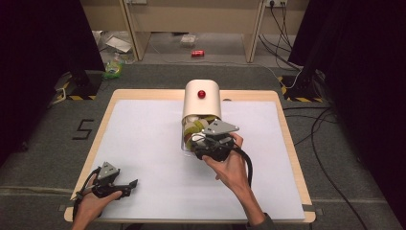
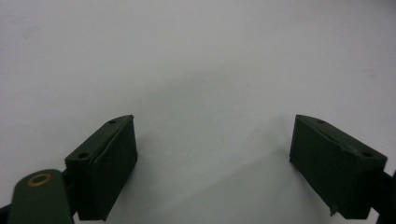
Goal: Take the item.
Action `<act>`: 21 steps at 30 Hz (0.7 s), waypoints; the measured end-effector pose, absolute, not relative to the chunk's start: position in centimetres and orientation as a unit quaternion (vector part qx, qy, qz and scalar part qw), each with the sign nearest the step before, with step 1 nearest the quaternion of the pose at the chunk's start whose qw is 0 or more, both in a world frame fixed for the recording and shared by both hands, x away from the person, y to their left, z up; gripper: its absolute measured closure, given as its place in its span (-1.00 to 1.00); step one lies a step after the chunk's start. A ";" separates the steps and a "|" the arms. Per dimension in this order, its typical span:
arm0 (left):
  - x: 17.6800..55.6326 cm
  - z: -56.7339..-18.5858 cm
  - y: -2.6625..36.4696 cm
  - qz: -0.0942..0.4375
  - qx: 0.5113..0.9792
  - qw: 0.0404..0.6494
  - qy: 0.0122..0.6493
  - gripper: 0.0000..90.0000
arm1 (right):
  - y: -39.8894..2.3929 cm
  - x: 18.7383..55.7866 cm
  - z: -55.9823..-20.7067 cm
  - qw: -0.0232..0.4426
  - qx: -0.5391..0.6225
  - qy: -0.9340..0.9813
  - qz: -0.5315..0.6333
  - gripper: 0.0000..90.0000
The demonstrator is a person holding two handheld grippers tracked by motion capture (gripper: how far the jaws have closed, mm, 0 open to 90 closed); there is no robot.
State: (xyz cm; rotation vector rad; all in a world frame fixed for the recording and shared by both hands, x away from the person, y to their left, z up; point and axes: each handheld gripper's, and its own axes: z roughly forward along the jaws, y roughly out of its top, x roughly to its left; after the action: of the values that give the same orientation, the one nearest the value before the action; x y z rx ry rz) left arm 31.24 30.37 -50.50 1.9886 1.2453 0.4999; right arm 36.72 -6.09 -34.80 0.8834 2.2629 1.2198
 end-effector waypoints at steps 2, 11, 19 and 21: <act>31.2 -50.5 30.4 0.194 0.772 0.363 0.484 -0.68 | -6.4 36.5 -34.6 0.209 0.314 0.813 0.442 -0.10; 31.2 -50.5 30.4 0.194 0.773 0.363 0.484 -0.68 | -8.0 35.7 -33.7 0.211 0.320 0.806 0.452 -0.10; 31.2 -50.5 30.4 0.194 0.772 0.363 0.484 -0.68 | -9.8 35.0 -33.6 0.219 0.325 0.804 0.447 -0.10; 31.2 -50.5 30.4 0.194 0.772 0.363 0.484 -0.68 | -10.4 34.8 -33.5 0.223 0.327 0.802 0.446 -0.10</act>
State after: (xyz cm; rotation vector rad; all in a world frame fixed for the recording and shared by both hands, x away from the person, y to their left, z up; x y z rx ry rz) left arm 31.24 30.36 -50.50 1.9880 1.2459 0.4995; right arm 34.82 -10.41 -33.54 0.9030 2.2152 1.2327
